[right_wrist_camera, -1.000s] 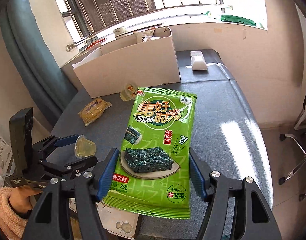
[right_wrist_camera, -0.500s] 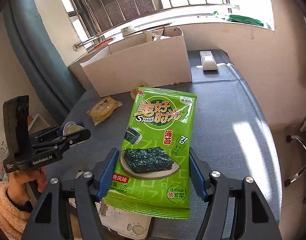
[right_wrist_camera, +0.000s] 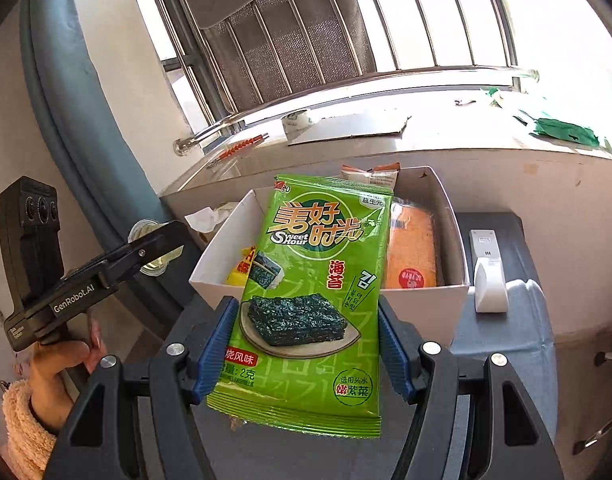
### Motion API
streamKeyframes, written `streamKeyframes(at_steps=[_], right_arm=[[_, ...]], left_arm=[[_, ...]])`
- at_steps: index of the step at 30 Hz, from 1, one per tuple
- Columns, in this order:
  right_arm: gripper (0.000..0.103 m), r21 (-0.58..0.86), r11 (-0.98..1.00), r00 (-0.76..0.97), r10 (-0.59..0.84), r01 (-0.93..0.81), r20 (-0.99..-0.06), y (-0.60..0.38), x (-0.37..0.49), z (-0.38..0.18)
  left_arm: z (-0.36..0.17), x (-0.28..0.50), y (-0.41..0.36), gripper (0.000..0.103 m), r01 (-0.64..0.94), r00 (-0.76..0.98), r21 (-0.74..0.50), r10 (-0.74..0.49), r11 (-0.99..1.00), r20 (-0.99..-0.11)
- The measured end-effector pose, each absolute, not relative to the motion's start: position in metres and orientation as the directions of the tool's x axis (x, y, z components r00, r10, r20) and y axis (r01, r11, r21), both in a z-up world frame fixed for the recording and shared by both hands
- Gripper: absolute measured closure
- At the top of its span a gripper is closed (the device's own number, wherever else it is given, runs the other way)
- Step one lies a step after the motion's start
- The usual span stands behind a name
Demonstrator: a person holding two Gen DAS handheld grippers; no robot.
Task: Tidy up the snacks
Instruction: 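Grasp jelly cup with left tool while right tool grasps green seaweed packet, drop both in box, then open both tools and withdraw them from the white box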
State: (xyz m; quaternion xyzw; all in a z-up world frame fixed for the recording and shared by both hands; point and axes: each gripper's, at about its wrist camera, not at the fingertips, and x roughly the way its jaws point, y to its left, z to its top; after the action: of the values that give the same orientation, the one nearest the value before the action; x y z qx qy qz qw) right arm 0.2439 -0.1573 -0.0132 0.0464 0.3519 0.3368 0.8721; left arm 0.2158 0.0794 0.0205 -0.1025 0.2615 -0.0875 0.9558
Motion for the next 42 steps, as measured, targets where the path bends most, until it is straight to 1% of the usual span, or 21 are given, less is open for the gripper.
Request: streamKeyframes(at_steps=[3,5,7,8,9,10,11,12,14,17,20,26,28,32,35,37,42], right_arm=[[0.032,0.325,0.777,0.52,0.61,-0.539,-0.598,-0.134,0.289,-0.007],[0.032,0.307,0.79,0.523,0.59,-0.531,-0.614,-0.121,0.311,-0.008],[0.031,0.294,0.789,0.509,0.583,-0.539,-0.633,-0.109,0.327,-0.013],[0.031,0.286,0.789,0.508,0.581,-0.544,-0.636,-0.106,0.332,-0.015],[0.026,0.282,0.788,0.501,0.578,-0.547,-0.644,-0.102,0.337,-0.017],[0.016,0.283,0.788,0.487,0.574,-0.547,-0.658,-0.099,0.34,-0.02],[0.01,0.29,0.793,0.472,0.566,-0.536,-0.676,-0.097,0.343,-0.024],[0.0,0.292,0.8,0.469,0.557,-0.524,-0.685,-0.098,0.342,-0.027],[0.0,0.266,0.809,0.503,0.546,-0.524,-0.67,-0.103,0.333,-0.027],[0.0,0.197,0.819,0.512,0.505,-0.539,-0.695,-0.103,0.321,-0.026],[0.0,0.177,0.808,0.533,0.517,-0.562,-0.67,-0.11,0.304,-0.014],[0.0,0.143,0.779,0.562,0.553,-0.61,-0.616,-0.125,0.261,0.009],[0.0,0.118,0.772,0.574,0.556,-0.624,-0.601,-0.134,0.241,0.011],[0.0,0.083,0.765,0.592,0.556,-0.638,-0.583,-0.157,0.197,0.003],[0.0,0.12,0.744,0.563,0.591,-0.657,-0.578,-0.173,0.168,-0.016],[0.0,0.162,0.742,0.541,0.602,-0.65,-0.588,-0.181,0.153,-0.035],[0.0,0.287,0.72,0.443,0.639,-0.631,-0.628,-0.189,0.13,-0.088]], left_arm=[[0.022,0.258,0.087,0.053,0.099,0.833,-0.21,-0.196,0.973,-0.517],[0.019,0.28,0.091,0.053,0.107,0.817,-0.231,-0.218,0.967,-0.534],[0.014,0.296,0.092,0.053,0.099,0.813,-0.216,-0.204,0.971,-0.545],[0.011,0.303,0.093,0.048,0.091,0.808,-0.198,-0.188,0.976,-0.559],[0.008,0.308,0.096,0.037,0.051,0.804,-0.178,-0.146,0.983,-0.576],[0.005,0.311,0.101,0.006,0.019,0.799,-0.182,-0.124,0.983,-0.588],[0.004,0.311,0.108,0.0,0.016,0.8,-0.217,-0.143,0.976,-0.582],[0.002,0.309,0.115,0.0,0.01,0.804,-0.249,-0.156,0.969,-0.574],[0.001,0.303,0.123,0.0,-0.013,0.805,-0.272,-0.151,0.962,-0.573],[0.004,0.289,0.124,0.0,0.001,0.811,-0.249,-0.147,0.968,-0.567],[0.013,0.273,0.12,0.0,0.011,0.813,-0.21,-0.131,0.978,-0.567],[0.036,0.221,0.11,0.0,0.044,0.842,-0.21,-0.149,0.977,-0.518],[0.042,0.199,0.099,0.0,0.08,0.847,-0.18,-0.162,0.98,-0.507],[0.042,0.149,0.076,0.0,0.145,0.844,-0.075,-0.163,0.987,-0.511],[0.029,0.114,0.066,0.0,0.169,0.834,-0.074,-0.183,0.983,-0.52],[0.012,0.095,0.06,0.0,0.164,0.817,-0.118,-0.202,0.979,-0.54],[-0.036,0.055,0.045,0.0,0.103,0.807,-0.226,-0.214,0.969,-0.551]])
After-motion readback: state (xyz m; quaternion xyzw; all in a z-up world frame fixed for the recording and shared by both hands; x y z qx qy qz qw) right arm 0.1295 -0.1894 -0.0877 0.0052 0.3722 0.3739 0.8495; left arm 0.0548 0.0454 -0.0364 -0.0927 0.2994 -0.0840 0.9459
